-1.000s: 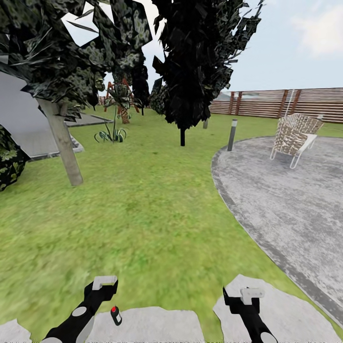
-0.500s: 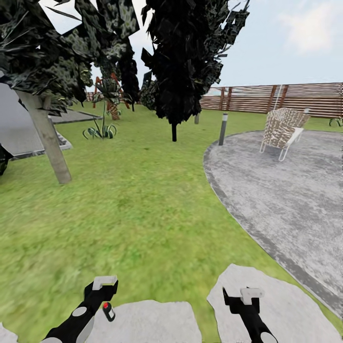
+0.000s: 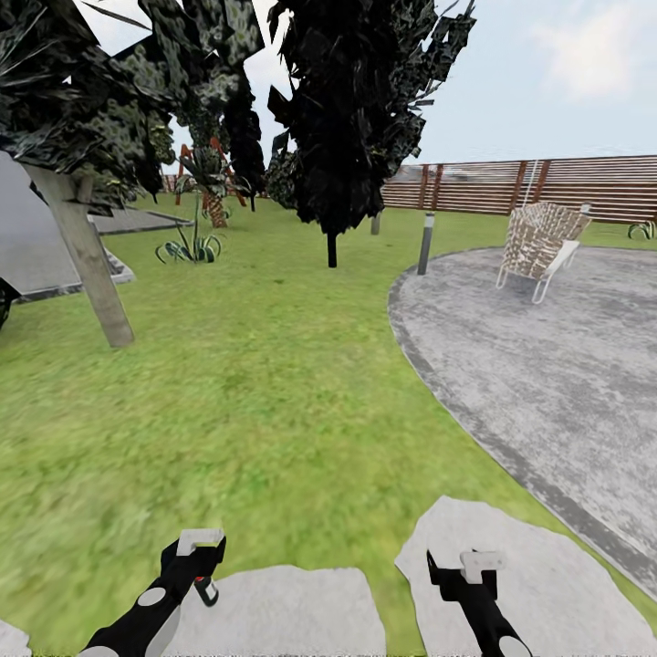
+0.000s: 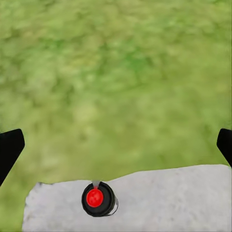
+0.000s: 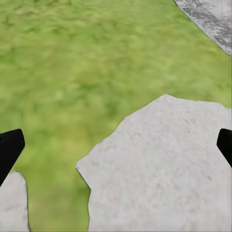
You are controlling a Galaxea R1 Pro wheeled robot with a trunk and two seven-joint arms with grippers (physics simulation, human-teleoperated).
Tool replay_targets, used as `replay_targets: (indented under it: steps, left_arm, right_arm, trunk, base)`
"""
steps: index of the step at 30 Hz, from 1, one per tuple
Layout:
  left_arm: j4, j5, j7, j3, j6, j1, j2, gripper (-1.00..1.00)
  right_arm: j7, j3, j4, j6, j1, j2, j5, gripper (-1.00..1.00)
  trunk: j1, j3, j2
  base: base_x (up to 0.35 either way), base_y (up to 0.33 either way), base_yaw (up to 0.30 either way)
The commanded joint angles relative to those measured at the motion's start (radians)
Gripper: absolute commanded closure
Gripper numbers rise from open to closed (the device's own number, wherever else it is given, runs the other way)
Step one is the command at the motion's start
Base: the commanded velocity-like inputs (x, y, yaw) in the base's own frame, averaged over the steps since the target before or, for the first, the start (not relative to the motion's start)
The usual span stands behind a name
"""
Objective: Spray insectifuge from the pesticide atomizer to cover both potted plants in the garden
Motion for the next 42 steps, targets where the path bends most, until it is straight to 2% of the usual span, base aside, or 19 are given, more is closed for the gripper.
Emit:
replay_targets:
  steps: [1,20,22,27,42]
  left_arm:
    - [0.001,0.0,-0.001,0.003,-0.003,-0.001,0.0,-1.0]
    - [0.001,0.002,-0.001,0.003,-0.003,-0.001,0.0,-1.0]
    - [0.002,0.002,-0.001,0.003,-0.01,-0.001,0.0,-1.0]
    - [0.005,0.005,-0.001,0.004,-0.076,-0.001,0.001,-1.0]
    - [0.006,0.005,-0.001,0.004,-0.092,-0.001,0.001,-1.0]
  right_arm:
    - [-0.001,0.0,0.001,-0.003,-0.001,0.0,0.0,-1.0]
    - [-0.001,0.0,0.001,-0.003,-0.001,0.001,0.0,-1.0]
    - [-0.001,0.0,0.001,-0.003,-0.001,0.001,0.0,-1.0]
    - [-0.001,0.0,0.001,-0.003,-0.001,0.001,0.0,-1.0]
    - [-0.001,0.0,0.001,-0.003,-0.001,0.001,0.0,-1.0]
  trunk:
    - [0.004,-0.004,-0.008]
    - [0.012,-0.1,-0.012]
    - [0.013,-0.111,-0.012]
    - [0.015,-0.138,-0.014]
    - [0.022,-0.22,-0.017]
  base:
    - [0.0,0.0,0.0]
    - [0.0,0.0,0.0]
    - [0.0,0.0,0.0]
    - [0.0,0.0,0.0]
    - [0.0,0.0,0.0]
